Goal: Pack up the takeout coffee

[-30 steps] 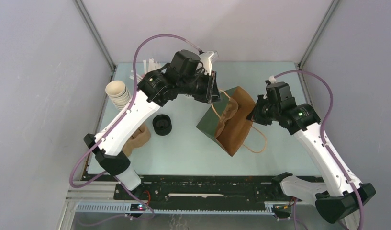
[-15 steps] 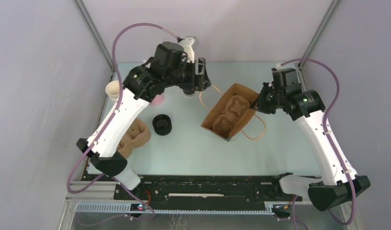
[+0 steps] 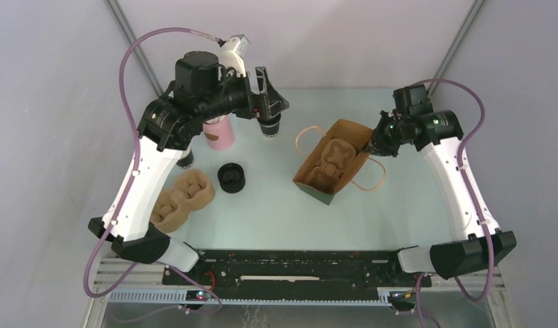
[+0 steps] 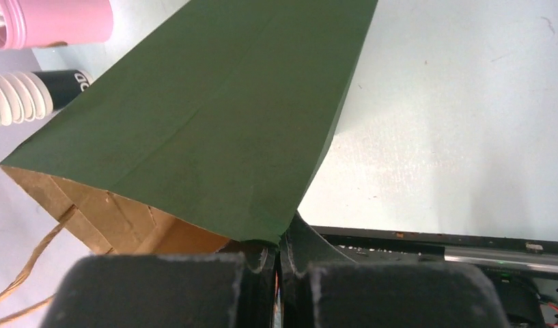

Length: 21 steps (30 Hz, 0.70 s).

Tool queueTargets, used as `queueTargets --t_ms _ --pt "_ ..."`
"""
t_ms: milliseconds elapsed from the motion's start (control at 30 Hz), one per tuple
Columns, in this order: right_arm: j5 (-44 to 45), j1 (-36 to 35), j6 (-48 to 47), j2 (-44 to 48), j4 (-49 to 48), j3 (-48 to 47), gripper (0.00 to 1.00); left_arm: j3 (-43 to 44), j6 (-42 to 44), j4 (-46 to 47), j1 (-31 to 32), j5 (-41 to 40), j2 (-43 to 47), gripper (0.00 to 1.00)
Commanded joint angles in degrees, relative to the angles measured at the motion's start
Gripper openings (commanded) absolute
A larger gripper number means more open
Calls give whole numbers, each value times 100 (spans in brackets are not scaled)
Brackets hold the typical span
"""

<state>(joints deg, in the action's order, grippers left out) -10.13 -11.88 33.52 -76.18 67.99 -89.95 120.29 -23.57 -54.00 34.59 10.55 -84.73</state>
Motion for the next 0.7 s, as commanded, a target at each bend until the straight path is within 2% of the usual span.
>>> queueTargets --t_ms 0,133,333,533,667 --pt "-298 402 -281 -420 557 -692 0 -376 -205 216 -237 379 258 87" --pt "-789 773 -867 -747 1270 -979 0 -527 -144 54 -268 300 383 87" --pt "-1628 1685 -1548 -885 1277 -417 0 -619 -191 -310 -333 79 532 87" --pt "-1240 1876 -1858 -1308 909 -778 2 -791 -162 -428 -382 222 710 87" --pt "-1125 1891 -2043 -1728 865 -1426 4 -1056 -119 -432 -416 260 978 87"
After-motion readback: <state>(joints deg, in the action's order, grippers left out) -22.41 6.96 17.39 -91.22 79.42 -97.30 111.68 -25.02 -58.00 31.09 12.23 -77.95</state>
